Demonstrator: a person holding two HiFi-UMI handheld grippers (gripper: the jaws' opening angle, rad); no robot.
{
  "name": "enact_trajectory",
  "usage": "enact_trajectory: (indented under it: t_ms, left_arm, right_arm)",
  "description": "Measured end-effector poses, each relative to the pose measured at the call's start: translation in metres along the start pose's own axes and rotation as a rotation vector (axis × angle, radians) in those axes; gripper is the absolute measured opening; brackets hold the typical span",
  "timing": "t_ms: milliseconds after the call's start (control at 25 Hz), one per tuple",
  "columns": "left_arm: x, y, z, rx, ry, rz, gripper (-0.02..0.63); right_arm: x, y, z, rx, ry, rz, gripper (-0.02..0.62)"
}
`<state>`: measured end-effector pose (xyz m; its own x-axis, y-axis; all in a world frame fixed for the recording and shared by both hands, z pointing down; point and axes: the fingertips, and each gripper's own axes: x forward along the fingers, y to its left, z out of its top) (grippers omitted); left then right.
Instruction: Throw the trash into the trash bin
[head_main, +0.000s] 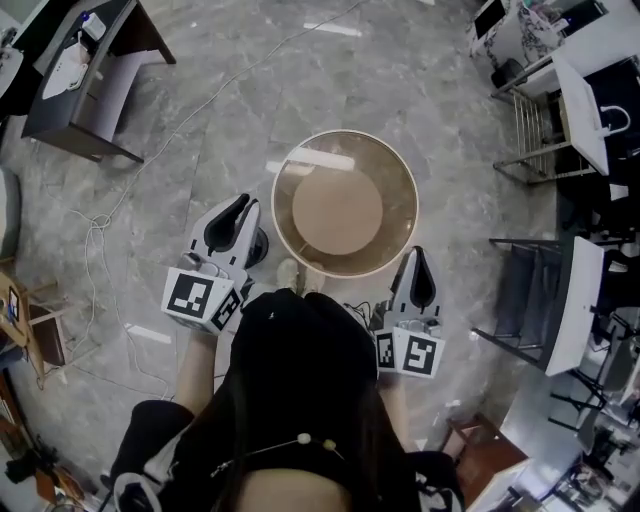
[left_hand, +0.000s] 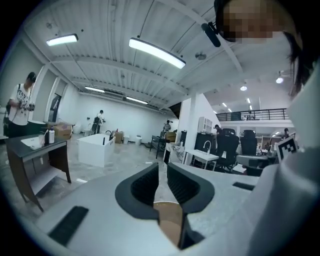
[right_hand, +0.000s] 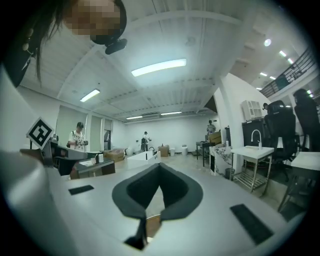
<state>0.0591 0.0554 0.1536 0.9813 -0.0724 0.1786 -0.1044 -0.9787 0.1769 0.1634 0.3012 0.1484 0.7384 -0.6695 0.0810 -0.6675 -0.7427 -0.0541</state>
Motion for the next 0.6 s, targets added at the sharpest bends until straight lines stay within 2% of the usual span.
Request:
enact_trajectory:
  t_ms: [240,600]
  left_arm:
    - [0.009,-0.013,0.006,0.009,-0.018,-0.014,0.057]
    - [0.01,-0.019,0.007,-0.007,-0.029,-0.011,0.057]
  right_arm:
    - [-0.018,-0.037,0.005,0.042,-0.019,-0.079,0.002]
    - [-0.02,-0.043,0.009,0.039,-0.021,-0.076,0.002]
